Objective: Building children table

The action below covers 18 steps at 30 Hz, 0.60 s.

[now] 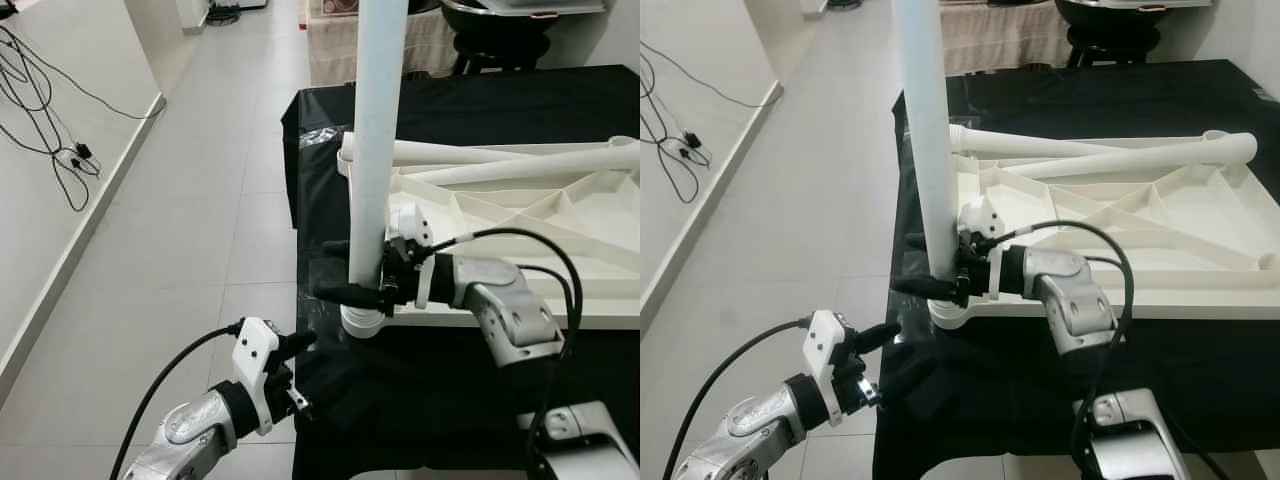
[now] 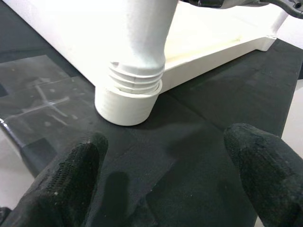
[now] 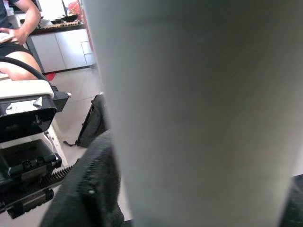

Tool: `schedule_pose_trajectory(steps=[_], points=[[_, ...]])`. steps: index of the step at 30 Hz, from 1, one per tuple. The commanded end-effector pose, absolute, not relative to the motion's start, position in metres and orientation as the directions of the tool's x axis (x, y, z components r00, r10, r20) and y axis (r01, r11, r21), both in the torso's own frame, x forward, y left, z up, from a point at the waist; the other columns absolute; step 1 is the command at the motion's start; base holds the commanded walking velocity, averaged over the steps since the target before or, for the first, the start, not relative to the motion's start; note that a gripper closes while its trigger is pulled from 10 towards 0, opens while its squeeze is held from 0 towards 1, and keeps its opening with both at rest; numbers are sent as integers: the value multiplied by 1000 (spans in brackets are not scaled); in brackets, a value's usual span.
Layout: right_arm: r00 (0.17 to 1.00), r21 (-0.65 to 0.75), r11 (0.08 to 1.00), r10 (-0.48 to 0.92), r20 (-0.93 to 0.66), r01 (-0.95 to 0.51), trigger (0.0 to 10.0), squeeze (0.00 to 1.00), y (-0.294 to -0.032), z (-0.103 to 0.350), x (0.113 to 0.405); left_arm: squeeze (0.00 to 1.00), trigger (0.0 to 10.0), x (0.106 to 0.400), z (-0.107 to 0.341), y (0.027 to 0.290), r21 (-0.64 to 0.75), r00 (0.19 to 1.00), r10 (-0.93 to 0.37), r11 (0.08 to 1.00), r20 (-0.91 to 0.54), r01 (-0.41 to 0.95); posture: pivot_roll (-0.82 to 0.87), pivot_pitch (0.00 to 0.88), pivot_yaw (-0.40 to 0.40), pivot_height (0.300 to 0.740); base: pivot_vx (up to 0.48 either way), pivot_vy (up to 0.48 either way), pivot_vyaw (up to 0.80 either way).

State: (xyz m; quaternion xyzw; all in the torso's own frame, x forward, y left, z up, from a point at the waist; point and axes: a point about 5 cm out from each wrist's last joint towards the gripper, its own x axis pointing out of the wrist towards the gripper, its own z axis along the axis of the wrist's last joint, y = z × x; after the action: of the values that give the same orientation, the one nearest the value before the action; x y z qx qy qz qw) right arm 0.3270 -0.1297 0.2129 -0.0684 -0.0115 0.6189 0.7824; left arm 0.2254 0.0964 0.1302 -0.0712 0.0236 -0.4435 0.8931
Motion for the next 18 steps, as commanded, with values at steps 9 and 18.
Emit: schedule_pose_trajectory(steps=[9,18], points=[[161,-89,153,982,-101,-984,0,0,-135,205,326,0,10000,223,125,95,-171,601,-799,591,7,788,-57,170,43,740,0,0,0],[831,-110,825,544,-117,-555,0,0,-144,159,322,0,10000,225,127,98,-170,609,-793,598,17,783,-93,184,23,740,0,0,0]])
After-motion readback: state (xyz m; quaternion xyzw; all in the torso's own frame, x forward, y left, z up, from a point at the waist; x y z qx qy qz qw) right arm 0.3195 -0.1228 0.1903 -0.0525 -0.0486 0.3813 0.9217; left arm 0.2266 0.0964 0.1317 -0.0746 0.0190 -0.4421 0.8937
